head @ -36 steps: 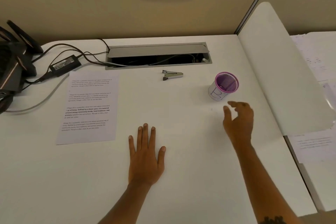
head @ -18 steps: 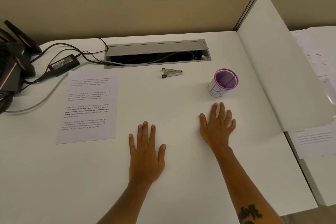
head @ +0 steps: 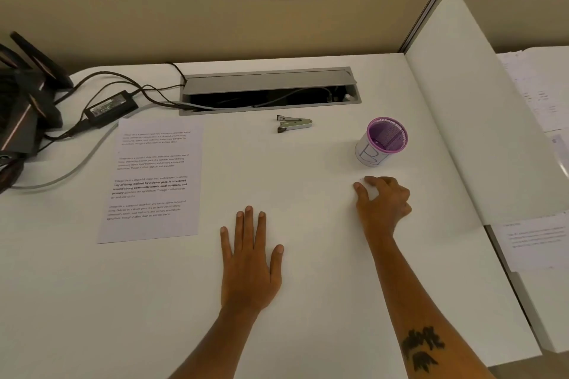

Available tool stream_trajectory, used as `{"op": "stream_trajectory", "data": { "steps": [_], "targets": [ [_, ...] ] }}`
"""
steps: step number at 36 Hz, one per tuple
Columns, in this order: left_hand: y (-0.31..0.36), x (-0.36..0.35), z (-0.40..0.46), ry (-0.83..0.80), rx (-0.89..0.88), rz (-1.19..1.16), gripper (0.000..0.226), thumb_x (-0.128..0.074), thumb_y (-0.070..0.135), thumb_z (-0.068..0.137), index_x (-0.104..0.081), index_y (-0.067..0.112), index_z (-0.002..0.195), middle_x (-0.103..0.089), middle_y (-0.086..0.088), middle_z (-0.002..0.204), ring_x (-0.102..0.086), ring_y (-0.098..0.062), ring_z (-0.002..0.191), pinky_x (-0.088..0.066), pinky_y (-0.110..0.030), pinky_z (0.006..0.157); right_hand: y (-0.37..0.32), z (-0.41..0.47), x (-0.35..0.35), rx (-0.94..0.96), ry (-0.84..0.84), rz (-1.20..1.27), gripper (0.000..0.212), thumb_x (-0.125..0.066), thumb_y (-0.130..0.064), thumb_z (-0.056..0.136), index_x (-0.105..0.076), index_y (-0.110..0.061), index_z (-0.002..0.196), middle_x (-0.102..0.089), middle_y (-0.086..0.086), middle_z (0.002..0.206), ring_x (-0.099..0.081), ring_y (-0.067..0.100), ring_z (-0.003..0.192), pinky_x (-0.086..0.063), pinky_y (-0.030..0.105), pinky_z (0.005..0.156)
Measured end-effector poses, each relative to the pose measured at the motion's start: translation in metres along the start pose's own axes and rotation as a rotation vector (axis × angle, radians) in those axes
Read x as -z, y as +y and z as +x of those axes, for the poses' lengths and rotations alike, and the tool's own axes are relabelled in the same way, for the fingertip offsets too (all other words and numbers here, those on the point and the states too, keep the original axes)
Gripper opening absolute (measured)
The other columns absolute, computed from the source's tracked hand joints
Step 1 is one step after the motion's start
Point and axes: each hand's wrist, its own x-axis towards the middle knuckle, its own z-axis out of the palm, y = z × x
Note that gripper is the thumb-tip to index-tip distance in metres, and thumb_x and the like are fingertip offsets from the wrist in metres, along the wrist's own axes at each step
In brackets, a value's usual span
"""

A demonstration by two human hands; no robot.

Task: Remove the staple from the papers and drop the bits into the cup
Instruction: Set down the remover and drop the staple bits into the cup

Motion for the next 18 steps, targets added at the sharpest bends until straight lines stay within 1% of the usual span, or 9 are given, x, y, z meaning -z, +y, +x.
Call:
{"op": "stream_trajectory", "data": {
  "steps": [5,11,15,18],
  "targets": [
    [-0.0001,-0.0003,0.0001,-0.007,0.001,0.009,0.074,-0.026,0.055,0.109,-0.008,0.018,0.172,0.002,-0.008,0.181,0.004,-0.025,0.168,-0.009,-0.061,0.134,-0.0049,0.0053,0.0009,-0.001,-0.026,-0.051,0.026,-0.075,-0.042,0.091,-0.08,-0.022,0.108,-0.07,-0.003,0.119,-0.051,0.025,0.122,-0.031,0.04,0.09],
    [-0.0003,-0.0003,-0.0001,-0.005,0.002,0.002,0.075,-0.027,0.055,0.109,-0.007,0.019,0.172,0.002,-0.008,0.181,0.005,-0.025,0.168,-0.01,-0.061,0.134,-0.0075,0.0078,0.0037,0.014,-0.037,-0.083,0.025,-0.074,-0.041,0.092,-0.082,-0.022,0.106,-0.072,-0.005,0.114,-0.052,0.026,0.119,-0.035,0.041,0.088],
    [-0.0001,0.0004,0.0002,-0.003,0.0,-0.006,0.074,-0.026,0.055,0.109,-0.009,0.018,0.172,0.001,-0.008,0.181,0.004,-0.025,0.168,-0.011,-0.062,0.133,-0.0086,0.009,0.003,0.03,-0.016,-0.115,0.019,-0.074,-0.038,0.093,-0.083,-0.024,0.102,-0.074,-0.005,0.109,-0.054,0.026,0.114,-0.039,0.041,0.086],
    [0.0,0.0007,0.0001,-0.004,-0.002,-0.015,0.074,-0.025,0.055,0.109,-0.009,0.019,0.172,0.001,-0.008,0.181,0.004,-0.025,0.168,-0.011,-0.062,0.133,-0.0102,0.0097,0.0023,0.045,0.004,-0.141,0.016,-0.073,-0.034,0.094,-0.084,-0.024,0.101,-0.076,-0.006,0.104,-0.058,0.027,0.109,-0.047,0.043,0.084]
  ]
}}
